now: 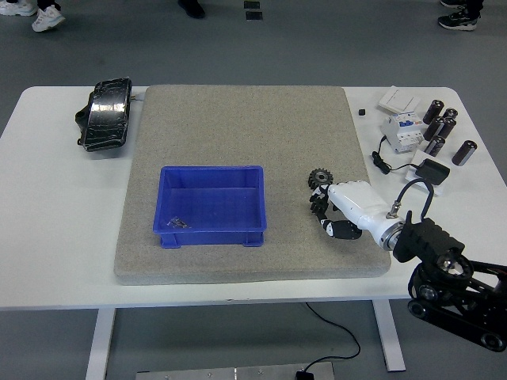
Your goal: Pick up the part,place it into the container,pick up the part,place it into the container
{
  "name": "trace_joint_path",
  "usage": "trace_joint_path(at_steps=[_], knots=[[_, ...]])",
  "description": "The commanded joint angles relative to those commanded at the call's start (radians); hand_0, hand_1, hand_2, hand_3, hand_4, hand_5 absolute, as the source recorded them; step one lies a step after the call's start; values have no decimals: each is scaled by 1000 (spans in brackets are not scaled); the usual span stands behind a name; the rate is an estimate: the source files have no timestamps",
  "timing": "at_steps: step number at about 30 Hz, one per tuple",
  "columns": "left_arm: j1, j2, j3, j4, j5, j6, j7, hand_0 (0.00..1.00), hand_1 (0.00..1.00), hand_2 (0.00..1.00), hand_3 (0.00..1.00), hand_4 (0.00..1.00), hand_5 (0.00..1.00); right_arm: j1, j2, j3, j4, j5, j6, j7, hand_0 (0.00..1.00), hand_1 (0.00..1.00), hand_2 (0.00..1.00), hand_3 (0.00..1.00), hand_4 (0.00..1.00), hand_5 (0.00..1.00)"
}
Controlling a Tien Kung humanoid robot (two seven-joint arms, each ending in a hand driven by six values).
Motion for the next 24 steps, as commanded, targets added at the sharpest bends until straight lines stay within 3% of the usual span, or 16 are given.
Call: trace_joint_path(at_steps=[5,8,11,12,17,18,23,24], knots=[[3,-1,0,-2,4,2,4,680,670,623,576,558,475,32,13,28,92,9,-48,-7,400,496,372,603,462,2],[3,-1,-5,-2,11,2,7,680,670,624,576,558,475,69,46,14,124,-22,-58,-21,416,512,379,614,465,2],[3,-2,-6,-2,13,1,8,680,670,624,576,558,475,96,80,0,128,-57,-59,-29,416,512,379,614,465,2],[3,-2,-6,-2,13,1,8,680,670,624,576,557,476,107,94,-7,124,-74,-57,-32,472,540,485,648,470,2],[5,-2,-10,-4,20,2,14,680,670,624,576,557,476,151,156,-35,82,-137,-52,-51,472,540,485,648,470,2],[5,-2,-12,-4,23,3,16,679,670,624,576,556,475,156,165,-40,71,-143,-51,-54,630,706,665,673,504,233],[6,-3,-19,-6,32,5,22,679,670,624,576,556,475,174,207,-84,17,-172,-2,-76,630,706,665,673,504,233],[5,-3,-19,-6,33,5,23,679,671,624,576,556,475,175,212,-92,9,-175,10,-79,756,830,784,717,584,264]])
